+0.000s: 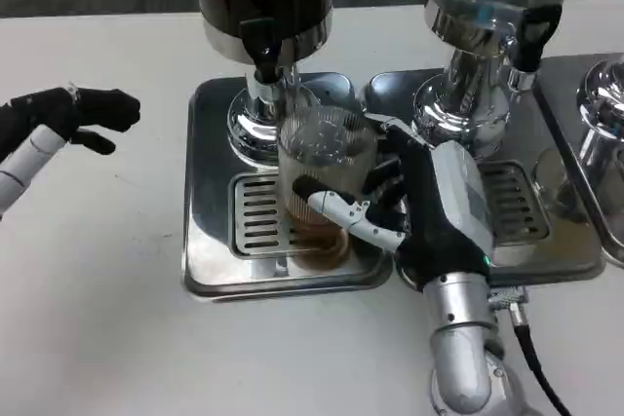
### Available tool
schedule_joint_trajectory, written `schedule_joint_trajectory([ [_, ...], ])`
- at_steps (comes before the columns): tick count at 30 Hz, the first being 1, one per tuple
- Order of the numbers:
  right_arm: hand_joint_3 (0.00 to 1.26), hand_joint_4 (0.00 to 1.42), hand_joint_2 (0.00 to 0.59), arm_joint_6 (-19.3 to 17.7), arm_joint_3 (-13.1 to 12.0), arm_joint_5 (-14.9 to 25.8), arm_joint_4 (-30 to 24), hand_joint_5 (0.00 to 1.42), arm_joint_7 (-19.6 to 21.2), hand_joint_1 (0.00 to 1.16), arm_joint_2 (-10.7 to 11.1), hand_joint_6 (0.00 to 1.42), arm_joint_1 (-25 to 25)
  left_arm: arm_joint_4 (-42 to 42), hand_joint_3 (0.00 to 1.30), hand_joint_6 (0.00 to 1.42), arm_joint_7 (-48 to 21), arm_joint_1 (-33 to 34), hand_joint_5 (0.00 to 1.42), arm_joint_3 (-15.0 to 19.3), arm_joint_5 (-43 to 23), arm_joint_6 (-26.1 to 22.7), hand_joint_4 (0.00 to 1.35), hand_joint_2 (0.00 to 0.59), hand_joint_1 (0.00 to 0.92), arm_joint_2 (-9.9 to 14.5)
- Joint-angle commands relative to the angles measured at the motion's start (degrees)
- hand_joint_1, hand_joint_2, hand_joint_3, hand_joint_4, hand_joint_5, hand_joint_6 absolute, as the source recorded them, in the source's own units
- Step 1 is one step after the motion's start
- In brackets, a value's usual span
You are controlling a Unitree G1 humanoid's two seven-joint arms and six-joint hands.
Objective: Grasp the cup under the faucet to collect the drink, then remove the cup.
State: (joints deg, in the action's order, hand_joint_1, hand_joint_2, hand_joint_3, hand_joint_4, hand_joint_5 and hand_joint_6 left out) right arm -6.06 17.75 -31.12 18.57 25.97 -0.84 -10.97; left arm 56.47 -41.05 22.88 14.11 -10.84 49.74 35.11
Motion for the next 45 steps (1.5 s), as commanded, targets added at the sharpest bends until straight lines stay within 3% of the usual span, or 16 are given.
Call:
schedule_joint_trajectory([
  [1,0.52,0.64,0.252,-0.78,-1.11,0.22,-3.19,0.7,0.77,0.61,0.24,0.86,0.67,0.22,0.46,0.5,-0.96,0.34,0.36,-0.82,0.28,-0.08,0.4,0.15,0.0,-0.43],
  [17,0.54,0.66,0.253,-0.36,-2.89,0.11,-9.96,0.73,0.0,0.61,1.26,0.89,4.74,-1.25,0.43,0.48,-2.92,-2.04,0.35,-1.77,-0.47,0.8,0.36,0.133,0.0,-2.27],
  [33,0.55,0.66,0.252,-0.69,-3.59,0.56,-13.31,0.74,-1.12,0.61,1.32,0.9,6.73,-4.55,0.41,0.47,-5.29,-5.44,0.34,-3.05,-0.48,1.21,0.34,0.12,0.0,-4.44],
  [45,0.56,0.68,0.252,-0.16,-4.22,0.48,-16.43,0.75,-2.14,0.61,1.41,0.92,8.77,-5.54,0.39,0.46,-5.39,-6.98,0.32,-4.54,-0.09,2.08,0.31,0.122,0.0,-4.55],
])
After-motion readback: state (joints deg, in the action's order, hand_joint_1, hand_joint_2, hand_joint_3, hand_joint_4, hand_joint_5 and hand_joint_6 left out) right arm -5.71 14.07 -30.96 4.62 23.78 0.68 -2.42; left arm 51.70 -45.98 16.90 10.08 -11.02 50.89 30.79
